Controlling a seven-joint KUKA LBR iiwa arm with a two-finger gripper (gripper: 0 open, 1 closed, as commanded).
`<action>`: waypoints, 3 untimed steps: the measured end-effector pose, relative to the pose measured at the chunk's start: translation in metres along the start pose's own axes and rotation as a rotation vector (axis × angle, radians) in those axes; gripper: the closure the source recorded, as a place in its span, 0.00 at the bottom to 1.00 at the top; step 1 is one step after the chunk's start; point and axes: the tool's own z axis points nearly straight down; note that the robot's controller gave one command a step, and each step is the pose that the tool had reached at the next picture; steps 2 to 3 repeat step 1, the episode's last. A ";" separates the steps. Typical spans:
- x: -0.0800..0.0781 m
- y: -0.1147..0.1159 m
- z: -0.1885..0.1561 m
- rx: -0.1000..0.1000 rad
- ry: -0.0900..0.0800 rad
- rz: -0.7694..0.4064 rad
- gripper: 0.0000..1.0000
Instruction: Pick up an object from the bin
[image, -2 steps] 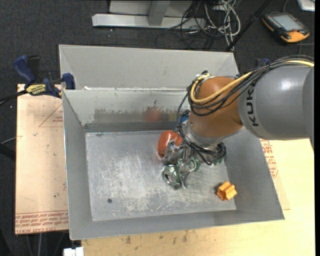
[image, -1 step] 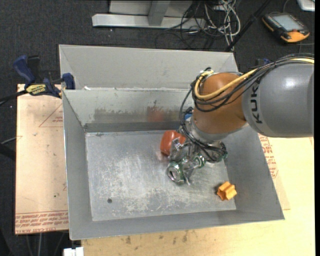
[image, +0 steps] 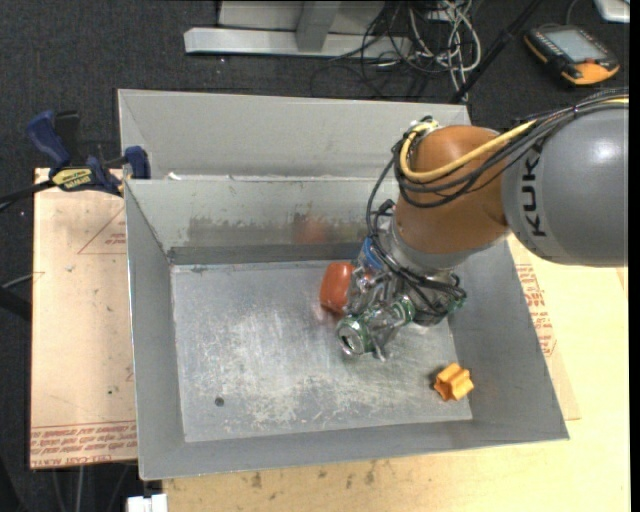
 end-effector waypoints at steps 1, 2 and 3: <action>-0.015 0.008 -0.110 0.002 -0.004 0.027 1.00; -0.015 0.008 -0.110 0.002 -0.004 0.027 1.00; -0.015 0.008 -0.110 0.002 -0.004 0.027 1.00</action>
Offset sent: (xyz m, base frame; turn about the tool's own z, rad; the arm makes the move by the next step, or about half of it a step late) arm 0.0000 0.0000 0.0000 0.0000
